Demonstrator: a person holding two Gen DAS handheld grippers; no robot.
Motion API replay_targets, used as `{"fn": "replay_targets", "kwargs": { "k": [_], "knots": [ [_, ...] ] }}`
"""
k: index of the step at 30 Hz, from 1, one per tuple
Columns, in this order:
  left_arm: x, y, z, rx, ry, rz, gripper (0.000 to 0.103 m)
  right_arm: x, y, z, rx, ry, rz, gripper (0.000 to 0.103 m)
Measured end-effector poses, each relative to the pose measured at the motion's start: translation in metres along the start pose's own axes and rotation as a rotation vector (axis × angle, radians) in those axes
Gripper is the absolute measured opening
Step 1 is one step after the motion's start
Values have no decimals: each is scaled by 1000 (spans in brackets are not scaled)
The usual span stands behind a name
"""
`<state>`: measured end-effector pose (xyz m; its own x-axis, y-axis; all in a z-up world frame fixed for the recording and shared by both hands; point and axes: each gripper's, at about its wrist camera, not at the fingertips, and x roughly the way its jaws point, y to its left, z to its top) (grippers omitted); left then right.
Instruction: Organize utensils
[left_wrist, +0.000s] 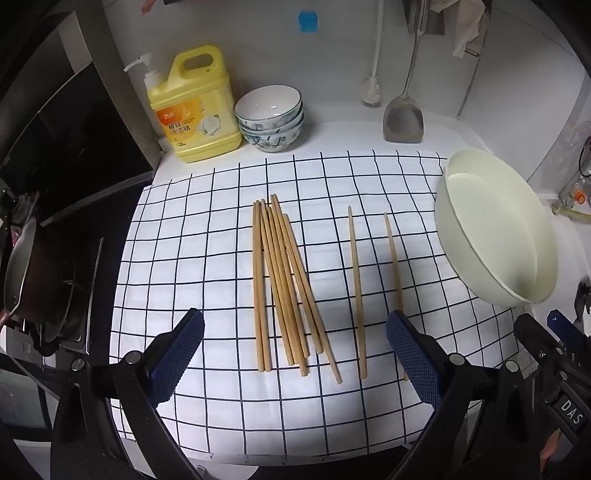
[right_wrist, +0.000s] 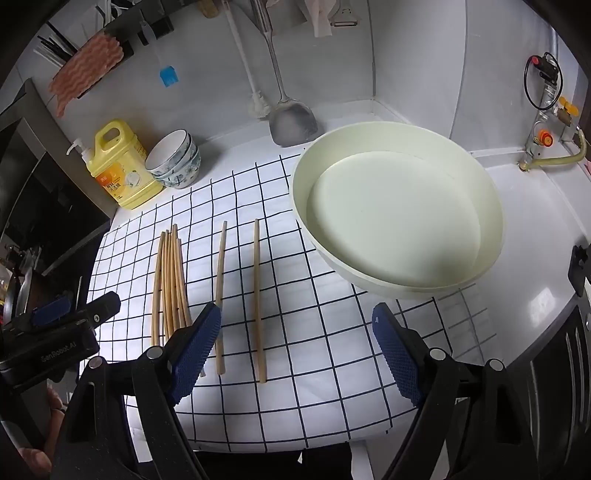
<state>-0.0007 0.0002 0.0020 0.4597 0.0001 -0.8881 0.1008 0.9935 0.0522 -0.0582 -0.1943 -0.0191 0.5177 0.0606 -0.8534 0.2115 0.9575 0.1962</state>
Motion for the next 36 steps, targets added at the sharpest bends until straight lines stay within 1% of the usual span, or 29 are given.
{"fn": "replay_targets", "kwargs": {
  "k": [5, 6, 8, 9, 10, 13, 36],
  "knots": [
    [-4, -1, 0, 8, -19, 2, 97, -2, 2, 0, -2, -6, -4, 80],
    [-3, 5, 2, 9, 4, -3, 97, -3, 2, 0, -2, -6, -5, 80],
    [-3, 7, 3, 10, 6, -4, 97, -4, 3, 0, -2, -6, -5, 80],
    [-3, 8, 4, 10, 6, -4, 97, -8, 3, -3, -5, -8, -3, 80],
    [-4, 1, -2, 6, -8, 8, 97, -7, 4, -2, -4, -7, -3, 80],
    [-5, 4, -1, 1, -10, 2, 97, -5, 4, -2, -5, -11, 0, 80],
    [-2, 8, 1, -2, -5, 1, 97, -2, 5, 0, -4, -9, -8, 80]
  ]
}}
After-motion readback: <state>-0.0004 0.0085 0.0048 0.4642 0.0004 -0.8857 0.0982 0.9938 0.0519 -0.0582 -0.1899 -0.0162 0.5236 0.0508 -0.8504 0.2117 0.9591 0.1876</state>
